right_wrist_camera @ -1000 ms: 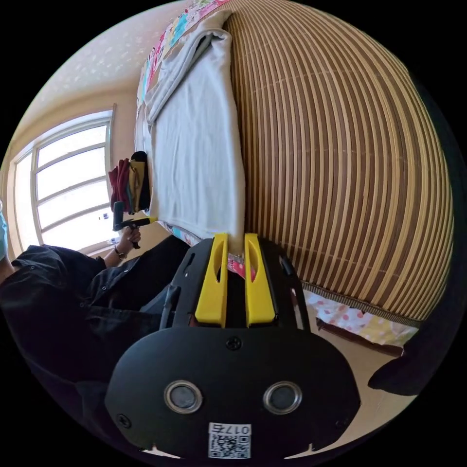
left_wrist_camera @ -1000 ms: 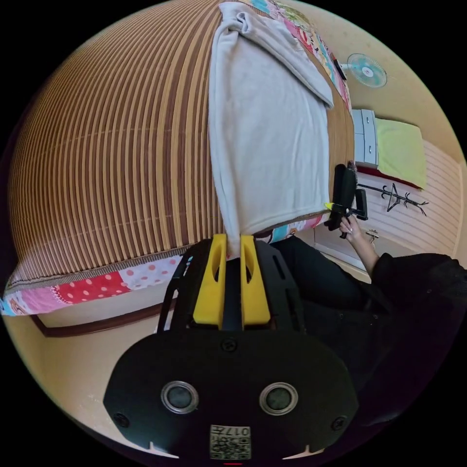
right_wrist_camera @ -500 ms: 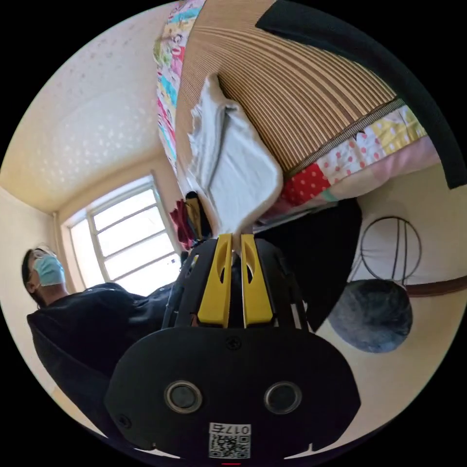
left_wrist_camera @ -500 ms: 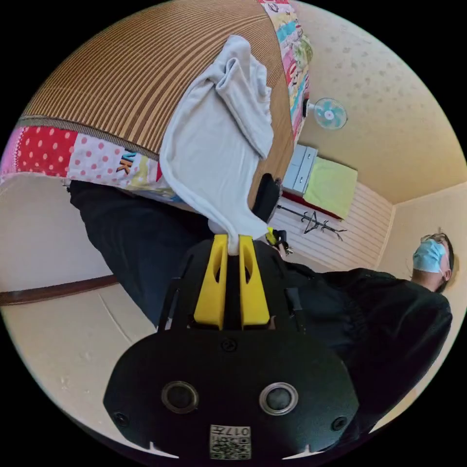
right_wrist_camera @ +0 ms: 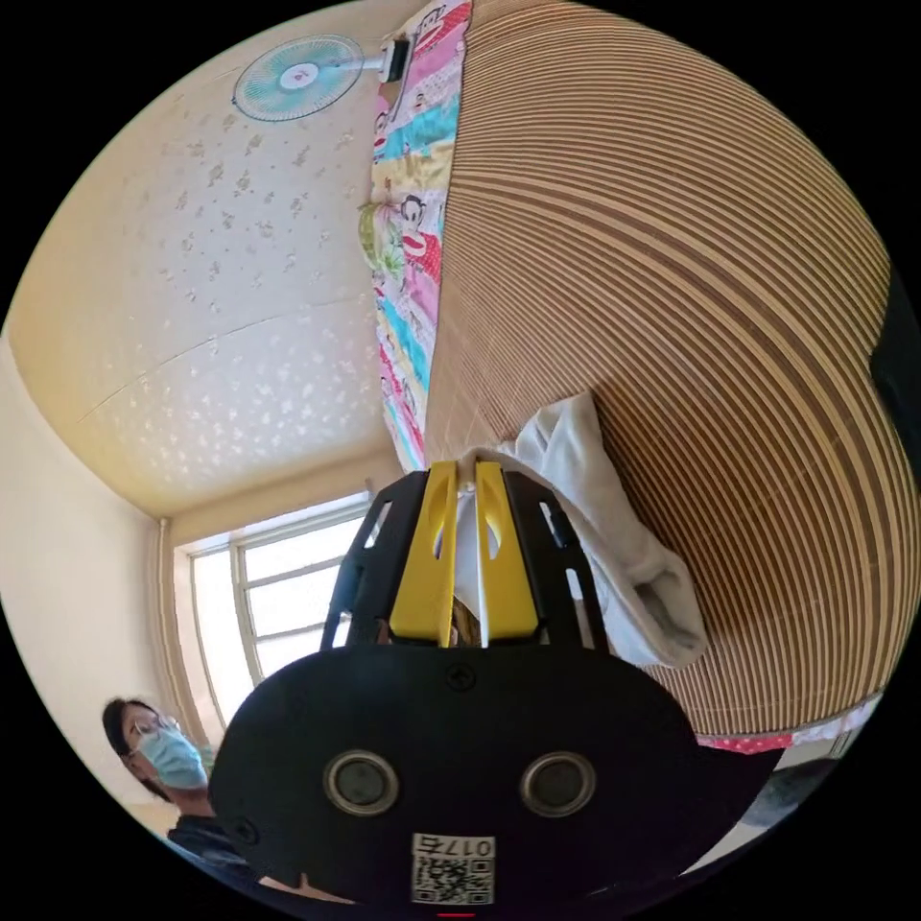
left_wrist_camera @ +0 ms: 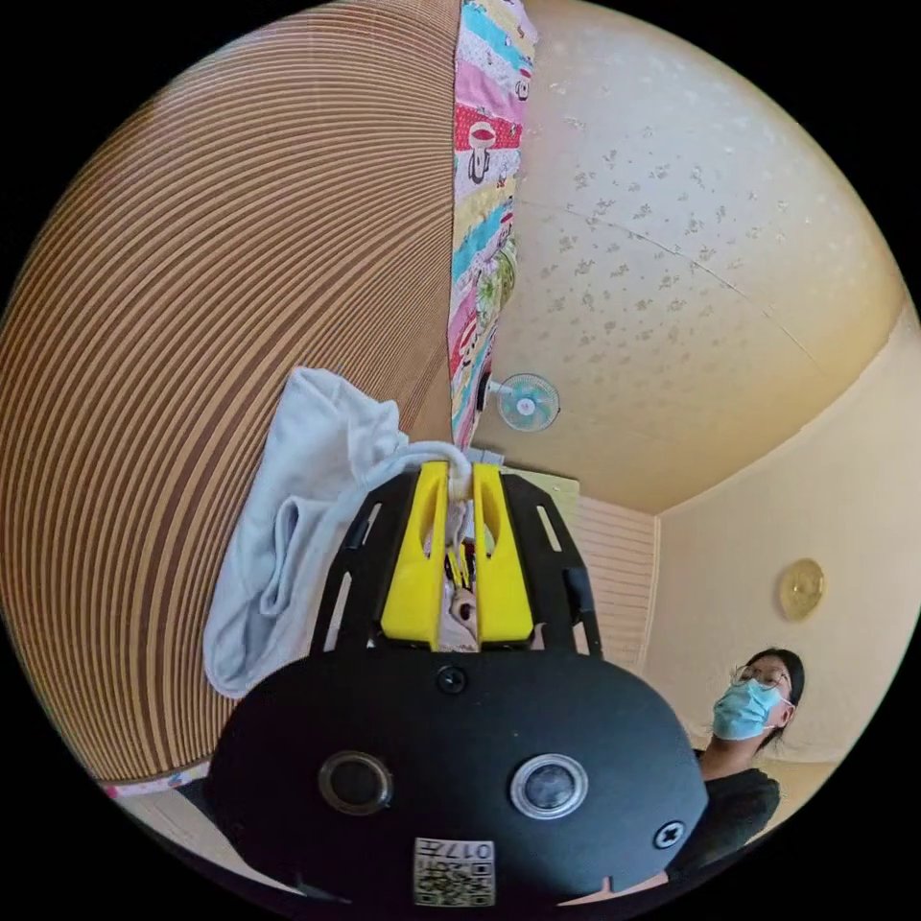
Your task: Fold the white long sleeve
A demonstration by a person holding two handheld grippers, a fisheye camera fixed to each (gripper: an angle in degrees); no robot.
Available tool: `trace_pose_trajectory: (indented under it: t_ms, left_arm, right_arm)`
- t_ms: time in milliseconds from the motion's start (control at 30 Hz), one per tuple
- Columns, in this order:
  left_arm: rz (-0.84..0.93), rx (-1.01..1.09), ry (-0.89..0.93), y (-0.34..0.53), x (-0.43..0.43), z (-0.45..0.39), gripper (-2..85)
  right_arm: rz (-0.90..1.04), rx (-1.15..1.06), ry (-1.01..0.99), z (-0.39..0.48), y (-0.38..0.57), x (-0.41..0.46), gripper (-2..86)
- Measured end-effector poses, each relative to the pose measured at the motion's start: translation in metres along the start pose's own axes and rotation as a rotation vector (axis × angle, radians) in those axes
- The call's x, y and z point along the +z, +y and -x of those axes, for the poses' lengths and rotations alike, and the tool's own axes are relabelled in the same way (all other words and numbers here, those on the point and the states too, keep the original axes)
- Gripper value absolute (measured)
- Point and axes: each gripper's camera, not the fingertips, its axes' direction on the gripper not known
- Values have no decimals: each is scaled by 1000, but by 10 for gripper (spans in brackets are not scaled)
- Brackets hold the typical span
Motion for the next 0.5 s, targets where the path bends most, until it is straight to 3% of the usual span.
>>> trace_pose_trajectory:
  t_ms: [167,367,500]
  left_arm:
    - [-69,20,-178,-15,5,11,90]
    - [97,79,-518,60,-5,50,153]
    - [213,79,-472,97,3,87,159]
  right_arm:
    - [-51,-101,-26,18,9,41,82]
    - [238,-250,310,-8,89,122,81]
    - [428,-278,392,-29,148,207,105]
